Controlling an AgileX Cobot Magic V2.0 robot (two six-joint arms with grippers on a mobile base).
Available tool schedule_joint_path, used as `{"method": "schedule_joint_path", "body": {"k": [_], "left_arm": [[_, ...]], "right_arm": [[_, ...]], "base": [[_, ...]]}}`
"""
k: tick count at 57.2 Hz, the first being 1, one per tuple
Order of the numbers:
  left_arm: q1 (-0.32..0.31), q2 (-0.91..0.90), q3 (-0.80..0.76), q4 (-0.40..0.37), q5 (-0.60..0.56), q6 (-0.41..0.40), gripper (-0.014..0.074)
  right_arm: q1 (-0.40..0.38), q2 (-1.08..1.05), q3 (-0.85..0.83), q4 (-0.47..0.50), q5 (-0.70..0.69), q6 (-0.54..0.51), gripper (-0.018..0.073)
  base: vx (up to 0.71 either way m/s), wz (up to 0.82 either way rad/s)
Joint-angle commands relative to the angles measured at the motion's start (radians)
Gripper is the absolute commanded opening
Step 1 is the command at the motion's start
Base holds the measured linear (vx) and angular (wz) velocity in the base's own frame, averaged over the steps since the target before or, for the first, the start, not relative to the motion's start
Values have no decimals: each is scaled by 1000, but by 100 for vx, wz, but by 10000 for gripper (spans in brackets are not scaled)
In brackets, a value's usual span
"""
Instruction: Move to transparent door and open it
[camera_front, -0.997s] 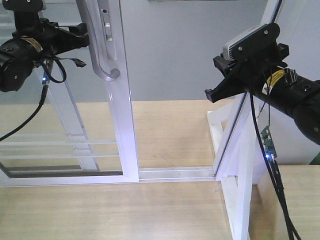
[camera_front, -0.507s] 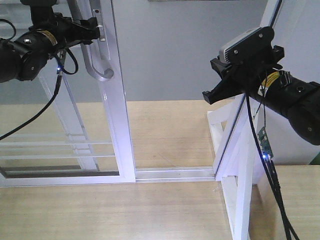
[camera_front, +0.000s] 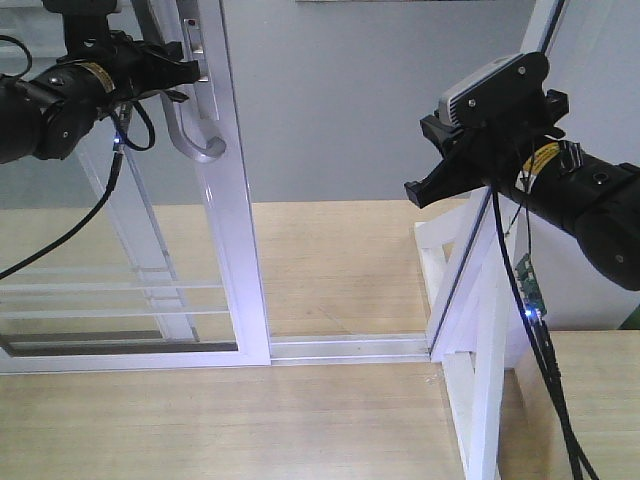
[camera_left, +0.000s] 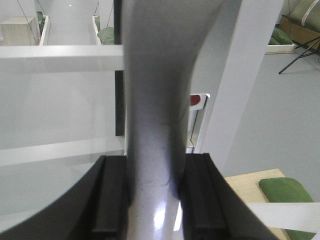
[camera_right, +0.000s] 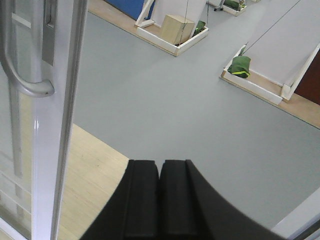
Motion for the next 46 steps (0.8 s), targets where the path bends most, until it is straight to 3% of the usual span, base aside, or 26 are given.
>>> {"method": "schedule_joint_path", "body": {"k": [1,16,46], "left_arm": [[22,-59,-27,-11,-4,1,-3],[90,-60,-27,-11,63,1,-3],[206,-60,-27,-8,87,1,-3]], "right_arm": [[0,-30,-29,2,-85,-8,-8],[0,-30,-29,2,-85,-8,-8],[0,-30,-29,2,-83,-9,-8]], "base": [[0,0],[0,0],[0,0]]}}
